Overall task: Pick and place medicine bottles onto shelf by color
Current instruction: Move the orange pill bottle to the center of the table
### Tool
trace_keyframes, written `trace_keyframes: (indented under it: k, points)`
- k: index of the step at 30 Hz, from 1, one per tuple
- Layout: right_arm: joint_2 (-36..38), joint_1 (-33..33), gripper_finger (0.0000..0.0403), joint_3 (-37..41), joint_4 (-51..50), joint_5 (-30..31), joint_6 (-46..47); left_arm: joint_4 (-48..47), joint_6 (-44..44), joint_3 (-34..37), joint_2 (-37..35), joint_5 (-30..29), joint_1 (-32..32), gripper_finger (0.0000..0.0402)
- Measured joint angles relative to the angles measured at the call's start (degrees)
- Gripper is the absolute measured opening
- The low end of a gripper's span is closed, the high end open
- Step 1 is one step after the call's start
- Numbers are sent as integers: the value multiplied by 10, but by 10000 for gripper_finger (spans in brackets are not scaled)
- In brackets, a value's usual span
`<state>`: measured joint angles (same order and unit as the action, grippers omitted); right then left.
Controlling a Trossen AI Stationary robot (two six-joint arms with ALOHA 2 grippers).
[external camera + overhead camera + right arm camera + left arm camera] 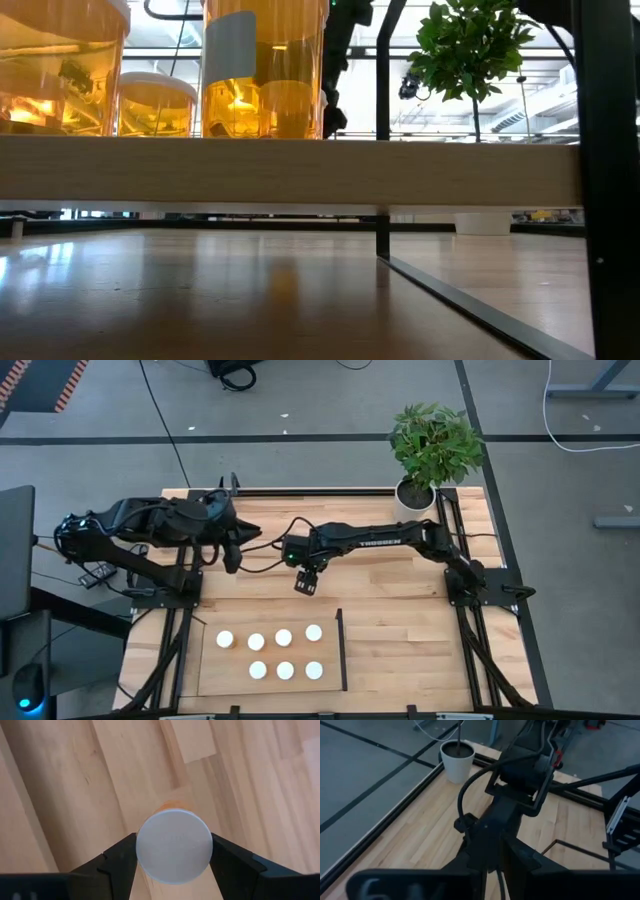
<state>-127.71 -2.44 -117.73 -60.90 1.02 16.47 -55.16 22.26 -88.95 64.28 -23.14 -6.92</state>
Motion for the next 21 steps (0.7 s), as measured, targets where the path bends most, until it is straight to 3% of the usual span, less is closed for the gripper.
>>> trace_keyframes:
  k: [21]
  points:
    - [-29, -1, 234, 1, 33, 6, 9, -58, -7, 0, -25, 0, -1, 47]
